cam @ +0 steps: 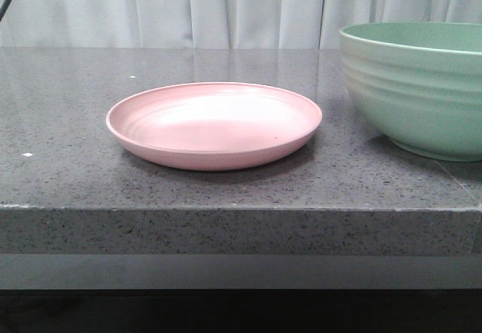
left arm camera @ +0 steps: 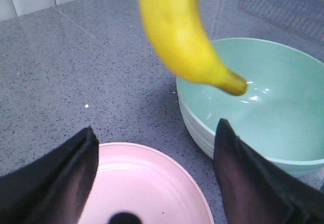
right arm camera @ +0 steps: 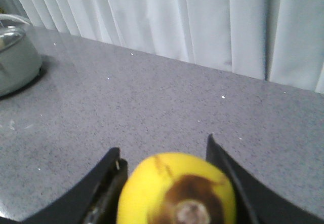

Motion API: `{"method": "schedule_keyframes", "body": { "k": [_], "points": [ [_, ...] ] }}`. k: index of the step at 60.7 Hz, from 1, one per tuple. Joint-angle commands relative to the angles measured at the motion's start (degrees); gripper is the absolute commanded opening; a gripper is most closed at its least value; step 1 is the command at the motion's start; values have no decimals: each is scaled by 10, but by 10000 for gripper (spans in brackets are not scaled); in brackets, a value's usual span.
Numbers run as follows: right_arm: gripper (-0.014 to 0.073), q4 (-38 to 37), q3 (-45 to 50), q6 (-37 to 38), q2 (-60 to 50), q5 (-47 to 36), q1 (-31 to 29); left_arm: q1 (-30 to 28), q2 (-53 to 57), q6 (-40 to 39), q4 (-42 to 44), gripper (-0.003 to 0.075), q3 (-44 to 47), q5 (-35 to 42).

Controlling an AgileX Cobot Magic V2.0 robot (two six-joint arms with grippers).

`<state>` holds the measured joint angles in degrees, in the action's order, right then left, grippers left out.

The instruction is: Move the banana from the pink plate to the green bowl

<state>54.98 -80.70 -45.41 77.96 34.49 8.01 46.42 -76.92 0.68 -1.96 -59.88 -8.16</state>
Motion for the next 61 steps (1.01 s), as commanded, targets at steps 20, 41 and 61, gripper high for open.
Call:
{"method": "schedule_keyframes", "body": {
  "k": [20, 41, 61],
  "points": [
    [232, -355, -115, 302, -19, 198, -45, 6, 16, -1, -1, 481, -18, 42],
    [232, -399, -114, 320, 33, 206, -45, 6, 16, -1, -1, 481, -18, 42],
    [233, -399, -114, 320, 101, 244, -45, 6, 16, -1, -1, 481, -18, 42]
  ]
}}
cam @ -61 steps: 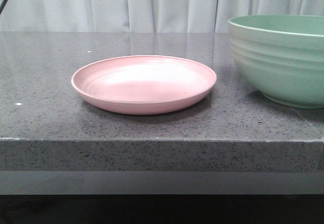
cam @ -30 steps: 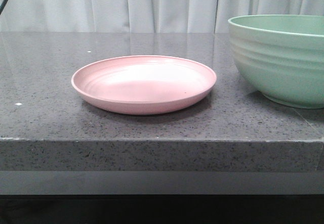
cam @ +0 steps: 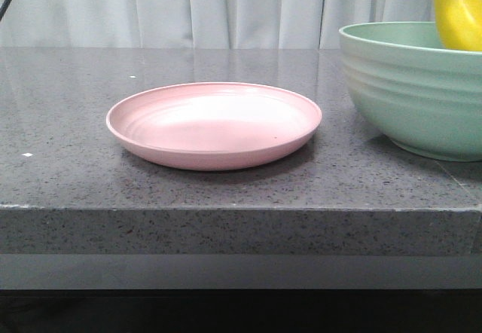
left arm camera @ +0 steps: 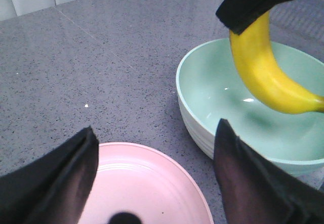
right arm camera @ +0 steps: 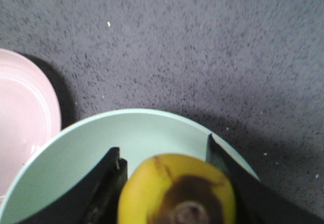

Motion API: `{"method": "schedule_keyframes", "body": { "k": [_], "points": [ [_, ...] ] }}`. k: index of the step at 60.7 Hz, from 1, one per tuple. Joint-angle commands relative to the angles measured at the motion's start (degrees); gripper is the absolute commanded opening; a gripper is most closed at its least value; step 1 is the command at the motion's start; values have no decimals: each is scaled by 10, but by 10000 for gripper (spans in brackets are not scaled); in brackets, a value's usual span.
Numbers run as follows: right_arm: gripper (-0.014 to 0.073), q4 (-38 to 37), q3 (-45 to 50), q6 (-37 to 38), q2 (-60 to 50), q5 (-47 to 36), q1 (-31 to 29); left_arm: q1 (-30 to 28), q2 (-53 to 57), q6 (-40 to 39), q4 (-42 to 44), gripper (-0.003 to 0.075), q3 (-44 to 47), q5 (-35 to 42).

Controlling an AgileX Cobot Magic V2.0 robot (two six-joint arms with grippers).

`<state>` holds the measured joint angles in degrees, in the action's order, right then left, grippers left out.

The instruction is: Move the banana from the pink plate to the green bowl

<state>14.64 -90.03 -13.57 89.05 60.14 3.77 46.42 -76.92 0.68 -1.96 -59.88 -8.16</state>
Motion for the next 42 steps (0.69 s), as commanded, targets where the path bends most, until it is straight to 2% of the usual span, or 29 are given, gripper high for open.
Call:
{"method": "schedule_keyframes", "body": {
  "k": [1, 11, 14, 20, 25, 42],
  "points": [
    [235, 5, -21, 2, -7, -11, -3, 6, 16, -1, -1, 481, -18, 42],
    [250, 5, -21, 2, 12, -6, -3, 6, 16, -1, -1, 481, -18, 42],
    [288, 6, -21, 2, 14, -7, -3, 6, 16, -1, -1, 481, -18, 42],
    [418, 6, -21, 2, 15, -12, -3, 6, 16, -1, -1, 481, -18, 42],
    [484, 8, -21, 2, 15, -14, -3, 6, 16, -1, -1, 481, -18, 42],
    [486, 27, -21, 2, 8, -7, -3, 6, 16, -1, -1, 481, -18, 42]
  ]
}}
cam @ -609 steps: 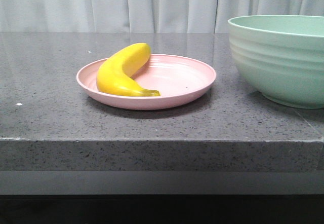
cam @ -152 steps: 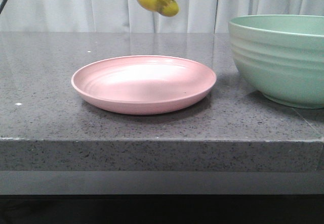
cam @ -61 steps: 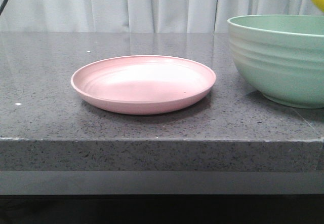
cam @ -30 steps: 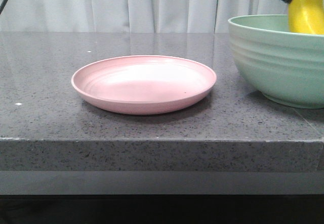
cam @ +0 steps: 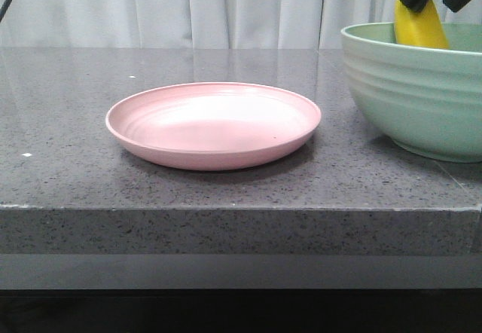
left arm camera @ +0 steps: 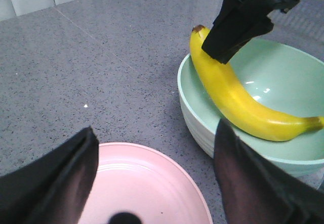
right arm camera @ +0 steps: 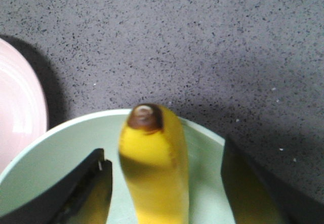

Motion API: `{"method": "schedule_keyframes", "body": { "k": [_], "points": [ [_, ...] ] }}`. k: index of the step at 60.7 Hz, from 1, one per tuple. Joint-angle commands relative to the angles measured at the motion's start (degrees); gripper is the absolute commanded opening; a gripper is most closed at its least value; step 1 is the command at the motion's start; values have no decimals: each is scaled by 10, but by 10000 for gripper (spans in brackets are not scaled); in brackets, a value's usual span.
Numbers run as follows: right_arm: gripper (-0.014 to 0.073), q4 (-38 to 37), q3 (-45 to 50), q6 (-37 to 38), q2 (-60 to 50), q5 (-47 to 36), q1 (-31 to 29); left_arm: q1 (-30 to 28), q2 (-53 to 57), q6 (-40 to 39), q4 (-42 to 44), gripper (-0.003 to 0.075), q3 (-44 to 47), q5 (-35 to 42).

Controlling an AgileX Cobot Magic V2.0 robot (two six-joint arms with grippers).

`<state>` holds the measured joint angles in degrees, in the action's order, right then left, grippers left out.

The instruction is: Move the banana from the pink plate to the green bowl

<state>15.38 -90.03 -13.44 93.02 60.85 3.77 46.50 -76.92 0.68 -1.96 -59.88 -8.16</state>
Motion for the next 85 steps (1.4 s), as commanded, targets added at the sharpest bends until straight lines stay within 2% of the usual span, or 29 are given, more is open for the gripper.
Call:
{"method": "schedule_keyframes", "body": {
  "k": [1, 14, 40, 50, 63, 75, 80, 85],
  "points": [
    [486, 23, -21, 0, -33, -12, -3, 5, 16, -1, -1, 481, -18, 42],
    [486, 64, -3, 0, -85, -10, 0, 5, 16, -1, -1, 481, -18, 42],
    [486, 94, 200, -24, -333, -138, 0, 5, 16, -1, -1, 481, -18, 42],
    [486, 93, 275, -24, -424, -146, 0, 5, 16, -1, -1, 481, -18, 42],
    [486, 90, 347, -24, -488, -146, 0, 5, 16, -1, -1, 481, -18, 42],
    [486, 90, 361, -24, -493, -148, 0, 5, 16, -1, -1, 480, -18, 42],
    [461, 90, 361, -24, -492, -149, 0, 5, 16, -1, -1, 446, -18, 42],
    [362, 90, 361, -24, -492, -148, 0, 5, 16, -1, -1, 368, -18, 42]
  ]
}}
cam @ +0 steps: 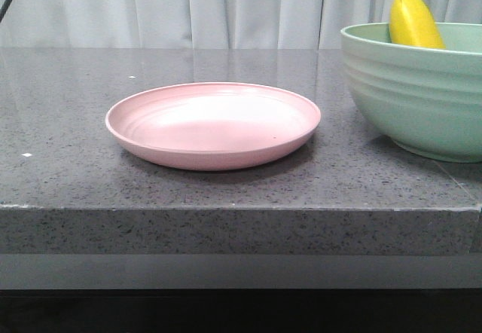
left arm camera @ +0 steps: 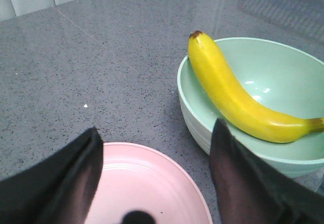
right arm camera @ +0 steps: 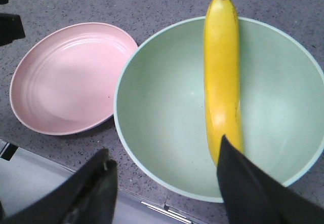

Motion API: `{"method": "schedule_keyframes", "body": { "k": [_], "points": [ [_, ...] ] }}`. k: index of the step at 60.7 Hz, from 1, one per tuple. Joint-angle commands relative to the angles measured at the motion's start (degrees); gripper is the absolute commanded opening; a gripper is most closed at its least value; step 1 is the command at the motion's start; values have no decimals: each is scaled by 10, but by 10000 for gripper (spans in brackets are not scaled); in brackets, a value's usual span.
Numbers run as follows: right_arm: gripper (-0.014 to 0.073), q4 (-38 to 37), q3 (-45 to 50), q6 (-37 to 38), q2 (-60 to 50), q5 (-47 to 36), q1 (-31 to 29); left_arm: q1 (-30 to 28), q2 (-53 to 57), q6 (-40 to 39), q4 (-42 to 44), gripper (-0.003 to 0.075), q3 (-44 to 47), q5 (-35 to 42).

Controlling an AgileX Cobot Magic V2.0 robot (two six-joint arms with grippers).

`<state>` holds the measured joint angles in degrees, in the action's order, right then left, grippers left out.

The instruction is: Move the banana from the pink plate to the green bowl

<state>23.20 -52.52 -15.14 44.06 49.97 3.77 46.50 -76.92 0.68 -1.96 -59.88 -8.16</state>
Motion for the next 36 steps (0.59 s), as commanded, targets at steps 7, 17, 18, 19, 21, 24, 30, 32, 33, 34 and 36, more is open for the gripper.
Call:
{"method": "schedule_keyframes", "body": {
  "k": [7, 17, 18, 19, 21, 24, 30, 32, 33, 34, 36],
  "points": [
    [201, 12, -14, -7, -3, -39, 0, 5, 16, -1, -1, 206, -18, 42],
    [-1, 12, -14, -7, -3, -36, 0, 5, 16, -1, -1, -15, -18, 42],
    [-22, 12, -14, -7, -3, -36, 0, 5, 16, -1, -1, -18, -18, 42],
    [-35, 12, -14, -7, -3, -36, 0, 5, 16, -1, -1, -20, -18, 42],
    [-66, 12, -14, -7, -3, -36, 0, 5, 16, -1, -1, -20, -18, 42],
    [-67, 12, -14, -7, -3, -36, 0, 5, 16, -1, -1, -20, -18, 42],
    [-71, 12, -14, -7, -3, -37, 0, 5, 16, -1, -1, -20, -18, 42],
    [-71, 12, -14, -7, -3, -36, 0, 5, 16, -1, -1, -20, -18, 42],
    [-71, 12, -14, -7, -3, -36, 0, 5, 16, -1, -1, -20, -18, 42],
    [-71, 12, -14, -7, -3, -36, 0, 5, 16, -1, -1, -20, -18, 42],
    [-71, 12, -14, -7, -3, -36, 0, 5, 16, -1, -1, -20, -18, 42]
  ]
}}
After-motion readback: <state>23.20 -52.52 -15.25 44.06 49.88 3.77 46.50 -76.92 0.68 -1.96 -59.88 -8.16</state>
